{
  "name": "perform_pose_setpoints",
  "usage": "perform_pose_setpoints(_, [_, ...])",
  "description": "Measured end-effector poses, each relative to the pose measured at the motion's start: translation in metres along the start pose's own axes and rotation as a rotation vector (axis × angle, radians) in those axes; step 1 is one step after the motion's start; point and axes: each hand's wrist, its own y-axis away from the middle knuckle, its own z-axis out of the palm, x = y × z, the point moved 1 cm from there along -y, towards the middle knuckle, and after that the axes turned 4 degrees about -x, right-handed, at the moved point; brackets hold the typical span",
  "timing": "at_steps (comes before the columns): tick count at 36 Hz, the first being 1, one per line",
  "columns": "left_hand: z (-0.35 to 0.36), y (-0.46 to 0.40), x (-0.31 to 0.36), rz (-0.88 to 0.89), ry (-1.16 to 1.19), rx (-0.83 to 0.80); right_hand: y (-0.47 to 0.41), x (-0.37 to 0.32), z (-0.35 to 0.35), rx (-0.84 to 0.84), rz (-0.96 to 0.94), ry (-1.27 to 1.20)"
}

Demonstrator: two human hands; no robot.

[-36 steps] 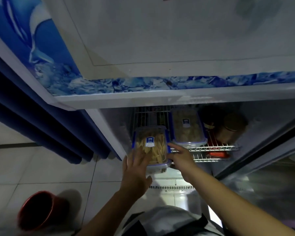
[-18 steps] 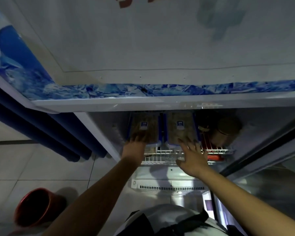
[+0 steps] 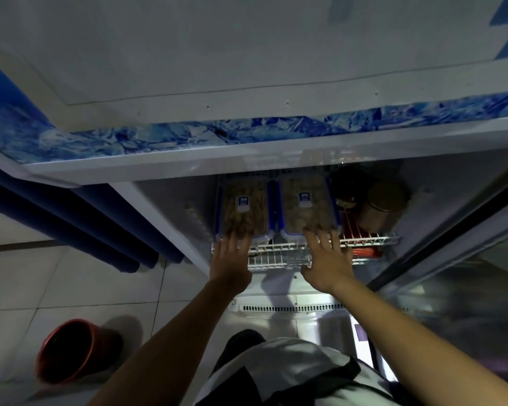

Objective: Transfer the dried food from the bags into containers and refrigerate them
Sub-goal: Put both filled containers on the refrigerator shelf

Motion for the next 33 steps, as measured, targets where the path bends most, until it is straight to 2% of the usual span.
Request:
perform_pose_setpoints(11, [-0.004, 0.007, -0.009, 0.009, -0.037, -0.134, 0.019, 0.003, 0.009, -0.038, 0.011, 0.020])
perform_pose_setpoints(14, [-0.004, 0.020, -0.008, 0.020, -0.039, -0.133, 0.046, 0.003, 0.020, 0.025, 0.014, 0.019])
perform_pose_setpoints(22, [-0.010, 0.062, -0.018, 0.233, 0.024, -0.103, 0.116, -0.018, 0.032, 0.205, 0.133, -0.109])
perform_pose_setpoints(28, [-0.013, 0.112, -0.025, 0.406, 0.151, -0.053, 0.202, -0.053, 0.048, 0.264, 0.252, -0.221])
perform_pose_setpoints(33, [-0.002, 0.147, -0.014, 0.563, 0.143, -0.058, 0.285, -0.078, 0.050, 0.407, 0.368, -0.273])
